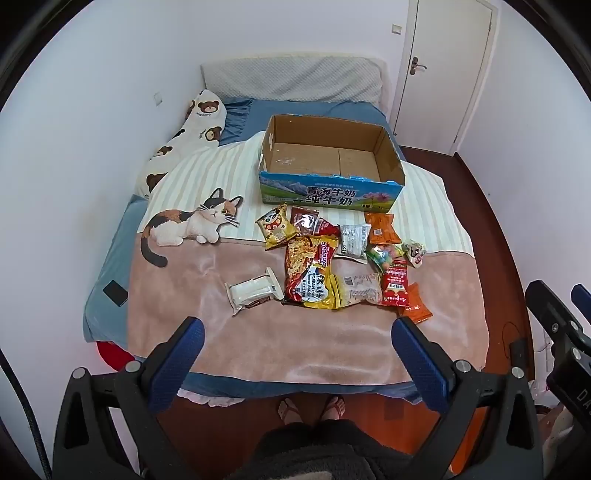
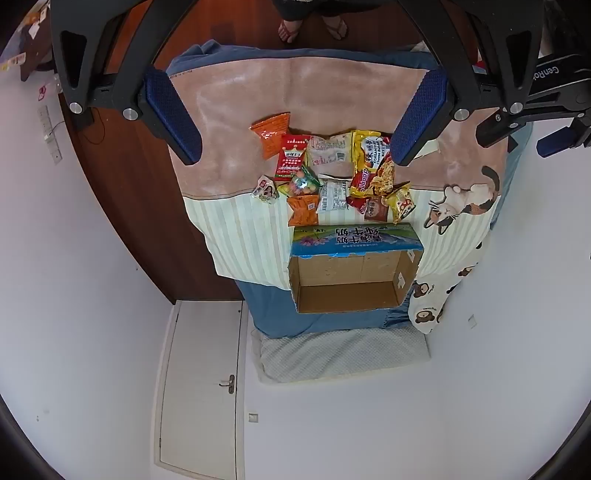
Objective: Organize snacks
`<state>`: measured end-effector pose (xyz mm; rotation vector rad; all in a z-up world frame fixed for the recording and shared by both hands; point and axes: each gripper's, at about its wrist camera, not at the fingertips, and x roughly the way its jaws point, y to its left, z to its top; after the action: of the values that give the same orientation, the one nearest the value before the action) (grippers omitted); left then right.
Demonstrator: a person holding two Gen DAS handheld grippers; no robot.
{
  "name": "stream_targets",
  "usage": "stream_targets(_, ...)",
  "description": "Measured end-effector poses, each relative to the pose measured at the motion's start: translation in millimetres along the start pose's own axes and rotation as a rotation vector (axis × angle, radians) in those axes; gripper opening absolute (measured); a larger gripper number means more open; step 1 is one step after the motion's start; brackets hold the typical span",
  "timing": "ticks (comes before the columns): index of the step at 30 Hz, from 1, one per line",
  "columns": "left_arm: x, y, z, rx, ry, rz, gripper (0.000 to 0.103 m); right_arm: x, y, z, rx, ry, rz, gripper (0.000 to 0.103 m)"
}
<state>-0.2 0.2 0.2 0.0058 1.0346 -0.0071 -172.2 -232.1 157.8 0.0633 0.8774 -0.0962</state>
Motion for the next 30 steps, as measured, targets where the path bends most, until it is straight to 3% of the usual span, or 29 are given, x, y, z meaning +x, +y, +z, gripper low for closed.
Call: stream_targets(30,-8.7,0.8,12.5,0.006,-0.018,0.002,0.103,7.5,1.4,-3.0,-0.011,0.031,-0.014,0.103)
